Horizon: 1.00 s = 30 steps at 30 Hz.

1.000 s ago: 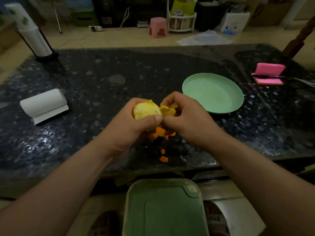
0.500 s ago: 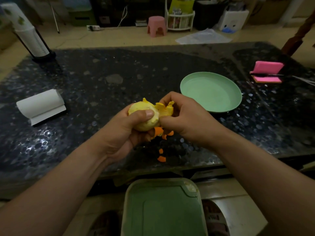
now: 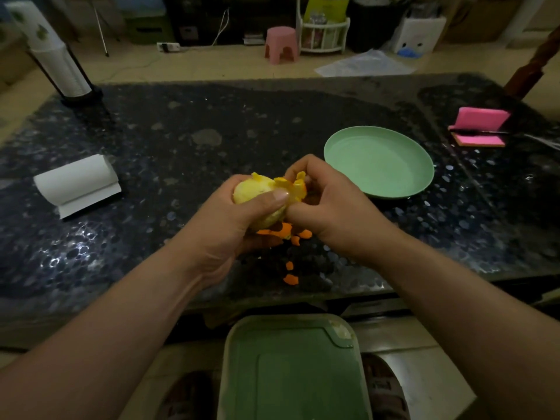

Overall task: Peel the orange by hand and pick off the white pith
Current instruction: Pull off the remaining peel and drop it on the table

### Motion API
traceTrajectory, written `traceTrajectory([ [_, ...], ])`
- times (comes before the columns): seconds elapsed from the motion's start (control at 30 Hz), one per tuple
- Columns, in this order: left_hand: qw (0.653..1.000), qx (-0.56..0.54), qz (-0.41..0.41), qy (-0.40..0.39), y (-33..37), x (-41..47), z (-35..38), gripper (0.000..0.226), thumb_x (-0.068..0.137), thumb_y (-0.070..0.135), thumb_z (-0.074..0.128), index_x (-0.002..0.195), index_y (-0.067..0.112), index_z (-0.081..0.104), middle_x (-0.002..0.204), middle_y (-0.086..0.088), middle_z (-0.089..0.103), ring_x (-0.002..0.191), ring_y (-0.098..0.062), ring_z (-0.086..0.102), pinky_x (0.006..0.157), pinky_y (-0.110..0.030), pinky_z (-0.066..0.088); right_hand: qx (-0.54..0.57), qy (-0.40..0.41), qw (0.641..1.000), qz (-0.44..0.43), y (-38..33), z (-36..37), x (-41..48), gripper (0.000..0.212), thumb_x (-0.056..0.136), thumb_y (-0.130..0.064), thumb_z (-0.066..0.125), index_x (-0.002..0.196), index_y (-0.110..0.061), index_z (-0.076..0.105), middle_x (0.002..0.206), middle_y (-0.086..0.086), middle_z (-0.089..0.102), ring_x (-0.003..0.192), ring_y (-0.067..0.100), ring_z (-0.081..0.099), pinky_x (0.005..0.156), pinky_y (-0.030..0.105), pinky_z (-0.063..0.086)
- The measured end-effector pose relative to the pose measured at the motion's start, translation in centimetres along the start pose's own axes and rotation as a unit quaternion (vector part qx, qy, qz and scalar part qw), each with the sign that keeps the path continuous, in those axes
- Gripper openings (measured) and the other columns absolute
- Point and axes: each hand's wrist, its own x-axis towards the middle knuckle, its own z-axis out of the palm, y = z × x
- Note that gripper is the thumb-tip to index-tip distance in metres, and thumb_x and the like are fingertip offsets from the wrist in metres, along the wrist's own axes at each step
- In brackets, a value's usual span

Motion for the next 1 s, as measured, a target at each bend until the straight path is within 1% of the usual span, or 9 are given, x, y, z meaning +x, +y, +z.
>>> traceTrajectory([
  [0.1,1.000,-0.024,0.010,0.014,0.0,-0.1,0.2,0.065,0.075,0.027,0.089,0.129,0.008,0.059,0.111,-0.013,0.073,0.086,-0.021,0.073,0.065,-0.031,0.060,0.018,-0.022,1.000,0.004,-0.3,0.1,0.0,0.030,0.080,-0.033,0.077,0.104,-0.032,0.061,0.092,0.002,0.073,0.079,0.022,0.075,0.074,0.045,0.065],
  [0.17,0.999,-0.028,0.015,0.004,-0.1,-0.1,0.0,0.057,0.076,0.026,0.084,0.125,0.009,0.061,0.111,-0.013,0.073,0.088,-0.022,0.074,0.067,-0.032,0.061,0.030,-0.027,0.999,-0.003,-0.5,0.1,0.0,0.026,0.082,-0.024,0.076,0.102,-0.029,0.061,0.087,0.001,0.072,0.075,0.019,0.073,0.068,0.037,0.061],
  [0.27,0.999,-0.031,0.022,-0.011,-0.2,-0.1,0.0,0.049,0.076,0.026,0.078,0.120,0.012,0.062,0.109,-0.013,0.073,0.087,-0.023,0.074,0.066,-0.032,0.060,0.045,-0.013,0.999,-0.015,-0.7,0.5,-0.1,0.023,0.087,-0.005,0.070,0.098,-0.021,0.058,0.072,-0.004,0.061,0.066,0.014,0.061,0.060,0.028,0.051],
  [0.37,0.998,-0.048,0.021,-0.020,-0.1,0.1,-0.1,0.046,0.076,0.024,0.077,0.118,0.012,0.063,0.105,-0.011,0.074,0.084,-0.021,0.074,0.062,-0.030,0.059,0.088,-0.012,0.996,-0.017,-0.7,0.9,-0.1,0.022,0.082,-0.007,0.069,0.094,-0.020,0.056,0.071,-0.002,0.054,0.065,0.015,0.055,0.057,0.027,0.047],
  [0.53,0.997,-0.068,0.008,-0.044,0.0,0.4,-0.6,0.063,0.080,0.023,0.075,0.136,0.001,0.057,0.113,-0.016,0.072,0.089,-0.023,0.074,0.068,-0.031,0.062,0.149,-0.034,0.988,-0.013,-0.4,0.9,0.2,0.024,0.076,-0.005,0.063,0.092,-0.021,0.055,0.070,-0.006,0.052,0.064,0.013,0.052,0.057,0.029,0.045],
  [0.67,0.995,-0.089,-0.009,-0.055,0.1,0.4,-0.7,0.063,0.080,0.022,0.075,0.136,0.001,0.058,0.111,-0.015,0.072,0.086,-0.022,0.074,0.064,-0.028,0.061,0.191,-0.050,0.980,-0.009,0.0,0.9,0.3,0.026,0.077,0.002,0.060,0.092,-0.019,0.054,0.073,-0.001,0.050,0.064,0.018,0.052,0.057,0.033,0.046],
  [0.73,0.995,-0.085,-0.007,-0.053,0.1,0.4,-0.6,0.057,0.079,0.022,0.076,0.130,0.005,0.061,0.111,-0.015,0.072,0.086,-0.023,0.075,0.064,-0.030,0.061,0.198,-0.049,0.979,-0.004,0.2,1.1,0.1,0.026,0.080,0.002,0.061,0.092,-0.019,0.052,0.074,0.002,0.050,0.065,0.020,0.052,0.057,0.034,0.046],
  [0.87,0.999,-0.027,0.032,-0.033,-0.1,0.8,-0.1,0.052,0.077,0.018,0.087,0.122,0.010,0.063,0.105,-0.015,0.072,0.086,-0.026,0.074,0.068,-0.035,0.061,0.178,0.004,0.984,0.013,0.2,1.6,-0.1,0.021,0.081,-0.007,0.065,0.087,-0.021,0.050,0.074,-0.001,0.049,0.066,0.015,0.050,0.057,0.029,0.044],
  [1.0,0.998,0.002,0.058,-0.028,0.2,1.2,-0.2,0.047,0.077,0.020,0.081,0.121,0.011,0.066,0.104,-0.016,0.072,0.085,-0.025,0.073,0.066,-0.034,0.060,0.144,0.035,0.988,0.034,-0.3,1.9,-0.1,0.020,0.083,-0.014,0.067,0.085,-0.017,0.047,0.074,-0.001,0.050,0.068,0.017,0.051,0.060,0.039,0.044],
])
